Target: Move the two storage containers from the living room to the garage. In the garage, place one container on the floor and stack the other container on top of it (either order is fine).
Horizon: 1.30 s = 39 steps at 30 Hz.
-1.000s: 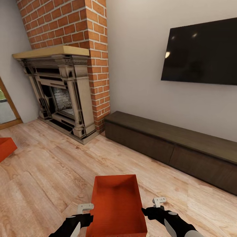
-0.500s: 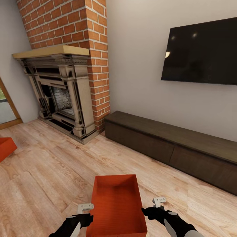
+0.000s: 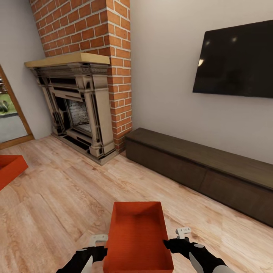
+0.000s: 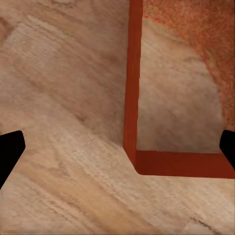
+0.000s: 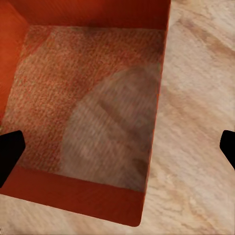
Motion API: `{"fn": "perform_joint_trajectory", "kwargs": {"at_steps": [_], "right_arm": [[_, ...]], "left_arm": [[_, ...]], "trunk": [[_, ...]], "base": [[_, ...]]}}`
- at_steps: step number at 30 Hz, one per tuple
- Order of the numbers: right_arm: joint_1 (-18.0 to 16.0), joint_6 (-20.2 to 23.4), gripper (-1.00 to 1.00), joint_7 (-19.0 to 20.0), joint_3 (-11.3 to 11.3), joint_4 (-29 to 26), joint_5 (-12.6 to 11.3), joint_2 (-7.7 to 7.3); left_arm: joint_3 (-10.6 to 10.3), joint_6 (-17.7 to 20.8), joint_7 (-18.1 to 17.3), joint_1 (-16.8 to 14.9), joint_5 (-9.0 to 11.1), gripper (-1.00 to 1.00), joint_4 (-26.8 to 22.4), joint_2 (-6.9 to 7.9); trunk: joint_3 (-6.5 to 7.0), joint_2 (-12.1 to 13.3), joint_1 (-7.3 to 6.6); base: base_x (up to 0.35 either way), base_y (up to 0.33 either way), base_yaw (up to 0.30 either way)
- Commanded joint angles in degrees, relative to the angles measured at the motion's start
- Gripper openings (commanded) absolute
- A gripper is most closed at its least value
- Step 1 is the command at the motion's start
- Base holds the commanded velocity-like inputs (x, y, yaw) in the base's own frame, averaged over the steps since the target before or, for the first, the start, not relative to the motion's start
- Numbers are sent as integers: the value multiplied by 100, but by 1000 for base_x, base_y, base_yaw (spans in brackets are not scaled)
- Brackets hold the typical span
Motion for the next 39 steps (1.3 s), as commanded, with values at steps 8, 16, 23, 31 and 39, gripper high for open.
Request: {"fn": "perform_joint_trajectory", "kwargs": {"at_steps": [8,16,23,31,39], "right_arm": [[-1,8,100,18,0,-6,17,-2],[-1,8,100,19,0,-6,17,-2],[-1,-69,100,18,-185,-12,15,-43],[-1,-104,100,18,-367,-9,23,-46],[-1,-106,100,18,-377,-6,26,-46]], "left_arm": [[32,32,3,-1,-2,100,-10,-9],[32,32,-15,-1,4,100,-10,-38],[32,32,-23,-1,1,100,-92,-154],[32,32,-23,-1,-2,100,-106,-177],[32,32,-23,-1,-2,100,-107,-166]], "trunk": [[-5,-2,-1],[-5,-2,-1],[-5,-2,-1],[-5,-2,-1],[-23,-42,21]], "base": [[0,0,29],[0,0,0],[0,0,0],[0,0,0],[0,0,0]]}}
